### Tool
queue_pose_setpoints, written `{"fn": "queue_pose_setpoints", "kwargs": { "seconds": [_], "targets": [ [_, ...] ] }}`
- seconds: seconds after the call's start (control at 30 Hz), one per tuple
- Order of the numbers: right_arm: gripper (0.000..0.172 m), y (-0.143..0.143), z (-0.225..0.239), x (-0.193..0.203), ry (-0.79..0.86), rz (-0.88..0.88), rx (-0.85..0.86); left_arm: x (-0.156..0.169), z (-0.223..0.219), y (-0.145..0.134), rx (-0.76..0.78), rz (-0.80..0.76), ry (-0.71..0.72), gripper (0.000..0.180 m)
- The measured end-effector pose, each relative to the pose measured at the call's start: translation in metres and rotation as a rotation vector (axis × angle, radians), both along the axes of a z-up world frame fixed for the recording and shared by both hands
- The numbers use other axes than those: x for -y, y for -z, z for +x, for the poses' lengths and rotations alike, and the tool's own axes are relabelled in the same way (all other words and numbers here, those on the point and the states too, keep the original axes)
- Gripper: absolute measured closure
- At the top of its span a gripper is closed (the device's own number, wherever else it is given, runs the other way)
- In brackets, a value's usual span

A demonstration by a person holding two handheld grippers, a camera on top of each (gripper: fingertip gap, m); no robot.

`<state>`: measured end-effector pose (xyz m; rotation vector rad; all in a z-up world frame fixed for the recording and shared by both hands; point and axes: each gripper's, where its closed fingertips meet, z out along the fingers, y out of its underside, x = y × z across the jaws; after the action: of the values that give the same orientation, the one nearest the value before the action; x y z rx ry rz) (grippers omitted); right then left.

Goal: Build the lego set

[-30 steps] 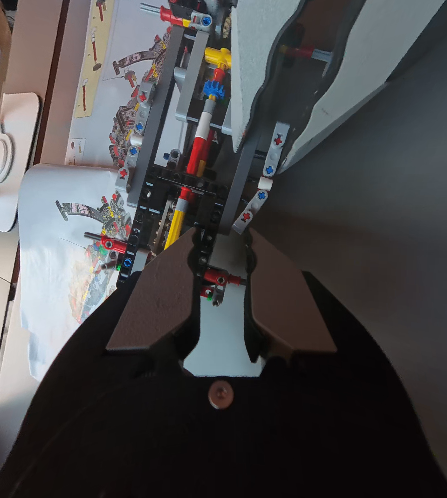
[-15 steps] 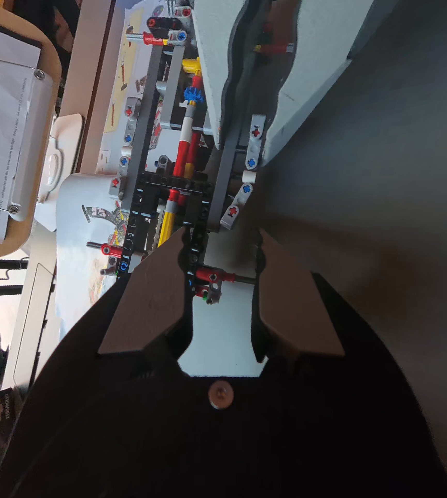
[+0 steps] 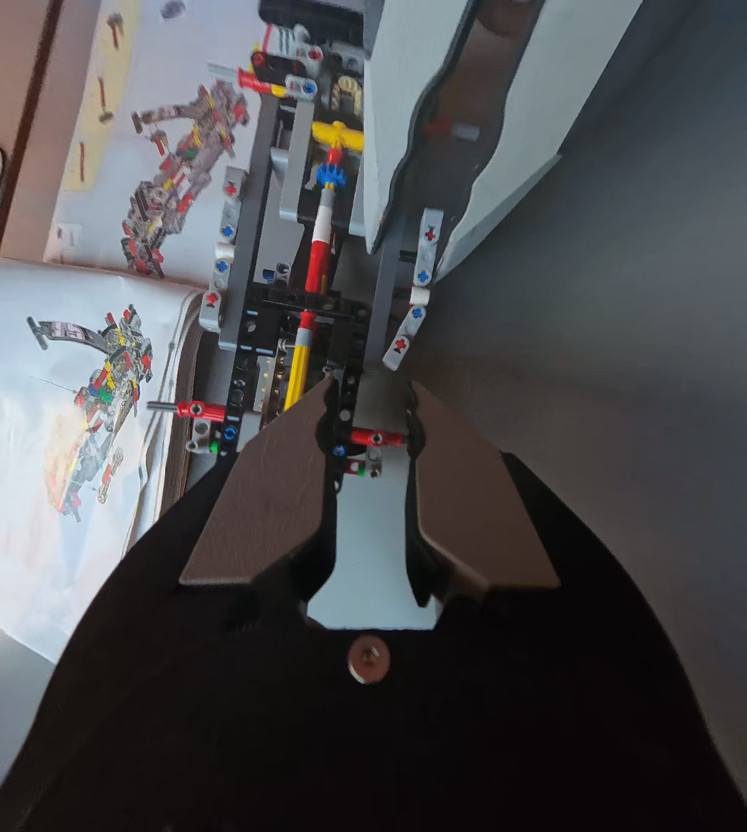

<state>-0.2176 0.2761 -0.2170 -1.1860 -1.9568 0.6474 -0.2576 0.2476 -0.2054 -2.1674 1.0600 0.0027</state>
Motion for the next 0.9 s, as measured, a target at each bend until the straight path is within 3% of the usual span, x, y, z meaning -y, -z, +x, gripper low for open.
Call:
{"fn": "queue_pose_setpoints", "kwargs": {
  "seconds": [0.07,0.17,0.23,0.3,0.53,0.7,0.9],
  "targets": [
    [0.147,0.001,0.002,0.001,0.024,0.08,-0.034,0.006,0.008,-0.01,0.019,0.09,0.017,0.154],
    [0.147,0.0,0.004,0.001,0.05,0.145,-0.053,0.0,0.024,-0.012,-0.099,0.197,0.111,0.154],
    [0.147,-0.002,0.003,-0.001,0.066,0.172,-0.073,-0.007,0.032,0.001,-0.162,0.145,0.173,0.157],
    [0.154,-0.007,0.004,-0.005,0.091,0.206,-0.103,-0.016,0.039,0.007,-0.13,0.102,0.189,0.154],
    [0.156,-0.008,0.005,-0.009,0.107,0.226,-0.122,-0.028,0.038,0.011,-0.09,0.083,0.162,0.154],
    [0.158,-0.014,0.011,-0.004,0.107,0.269,-0.142,-0.003,0.041,-0.009,-0.069,0.161,0.122,0.152],
    [0.166,-0.028,0.015,0.009,0.082,0.11,-0.222,0.002,0.026,-0.002,-0.09,0.219,0.079,0.156]
  ]
}}
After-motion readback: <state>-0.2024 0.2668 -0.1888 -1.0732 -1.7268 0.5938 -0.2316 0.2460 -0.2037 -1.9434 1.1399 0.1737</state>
